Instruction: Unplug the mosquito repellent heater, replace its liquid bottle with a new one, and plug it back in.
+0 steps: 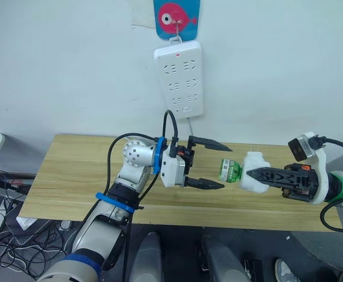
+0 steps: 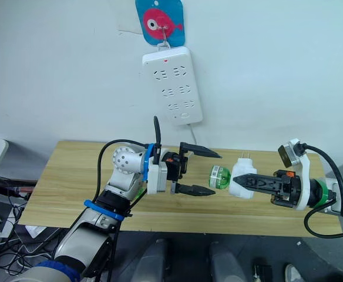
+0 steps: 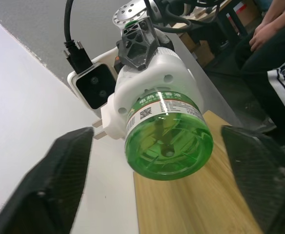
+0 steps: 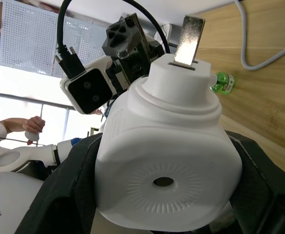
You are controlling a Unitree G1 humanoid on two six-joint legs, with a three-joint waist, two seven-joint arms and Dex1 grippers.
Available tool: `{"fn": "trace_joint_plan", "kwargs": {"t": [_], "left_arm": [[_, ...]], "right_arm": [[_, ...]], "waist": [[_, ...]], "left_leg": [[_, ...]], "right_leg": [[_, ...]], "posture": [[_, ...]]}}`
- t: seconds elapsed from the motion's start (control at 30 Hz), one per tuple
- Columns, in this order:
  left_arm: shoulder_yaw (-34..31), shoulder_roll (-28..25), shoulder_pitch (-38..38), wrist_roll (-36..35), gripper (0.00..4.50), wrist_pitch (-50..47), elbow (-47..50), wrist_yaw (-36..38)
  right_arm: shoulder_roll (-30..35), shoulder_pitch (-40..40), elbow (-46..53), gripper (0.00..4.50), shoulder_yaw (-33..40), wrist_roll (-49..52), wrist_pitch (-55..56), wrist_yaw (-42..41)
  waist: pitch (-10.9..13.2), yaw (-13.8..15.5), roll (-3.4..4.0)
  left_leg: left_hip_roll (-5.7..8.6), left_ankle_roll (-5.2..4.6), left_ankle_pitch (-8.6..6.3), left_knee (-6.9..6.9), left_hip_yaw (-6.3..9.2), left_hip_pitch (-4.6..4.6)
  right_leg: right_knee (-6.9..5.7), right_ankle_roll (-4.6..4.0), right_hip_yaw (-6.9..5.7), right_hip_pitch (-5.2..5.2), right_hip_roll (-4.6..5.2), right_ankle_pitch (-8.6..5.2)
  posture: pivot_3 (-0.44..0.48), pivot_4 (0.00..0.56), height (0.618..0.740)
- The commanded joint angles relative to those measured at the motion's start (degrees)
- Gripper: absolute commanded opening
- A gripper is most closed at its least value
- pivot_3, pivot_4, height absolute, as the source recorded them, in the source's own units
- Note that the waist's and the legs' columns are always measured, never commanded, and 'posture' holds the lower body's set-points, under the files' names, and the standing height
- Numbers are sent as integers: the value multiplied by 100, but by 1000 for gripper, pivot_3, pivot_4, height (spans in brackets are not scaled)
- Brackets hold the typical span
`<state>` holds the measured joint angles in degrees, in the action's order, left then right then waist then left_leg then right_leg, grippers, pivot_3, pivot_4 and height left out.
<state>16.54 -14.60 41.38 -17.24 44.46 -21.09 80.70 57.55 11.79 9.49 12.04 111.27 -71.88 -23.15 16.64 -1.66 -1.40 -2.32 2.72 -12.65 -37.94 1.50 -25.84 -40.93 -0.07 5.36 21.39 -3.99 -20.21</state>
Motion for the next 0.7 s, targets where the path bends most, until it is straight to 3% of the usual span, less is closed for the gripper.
{"fn": "trace_joint_plan", "kwargs": {"t": [0.03,0.13,0.27,0.4,0.53,0.7], "left_arm": [[103,6,3,-132,3045,157,177,84],[119,-19,-8,-145,2244,98,168,64],[159,-65,-57,-332,2245,-451,278,123],[330,-615,-264,-1383,2245,-3595,1280,247],[374,-1264,-54,-2567,2245,-6969,2255,-118],[209,-1479,436,-3643,2245,-9895,2347,-564]], "right_arm": [[-6,-46,209,3114,95,173,52,-26],[-25,-37,243,3114,71,173,78,-6],[-60,-63,291,3114,80,173,133,105],[-150,-100,359,3114,150,173,259,414],[-233,-107,387,3114,202,173,284,529],[-159,-129,441,3114,190,173,277,495]], "waist": [[0,0,0],[0,0,0],[0,-1,0],[0,-21,0],[1,-29,1],[1,-21,1]], "left_leg": [[0,0,0,0,0,0],[-1,0,0,0,0,0],[0,0,0,0,0,0],[-1,0,0,1,9,0],[-5,1,1,2,53,0],[-2,2,3,-2,78,-3]], "right_leg": [[0,0,0,0,0,0],[0,0,-1,0,0,0],[0,0,0,0,0,0],[-8,0,-5,1,0,0],[-12,2,-21,3,-2,-1],[-11,23,-40,-1,-2,-13]], "posture": [[-23,281,740],[-20,277,740],[-20,277,740],[-19,279,740],[-18,281,740],[-18,281,740]]}}
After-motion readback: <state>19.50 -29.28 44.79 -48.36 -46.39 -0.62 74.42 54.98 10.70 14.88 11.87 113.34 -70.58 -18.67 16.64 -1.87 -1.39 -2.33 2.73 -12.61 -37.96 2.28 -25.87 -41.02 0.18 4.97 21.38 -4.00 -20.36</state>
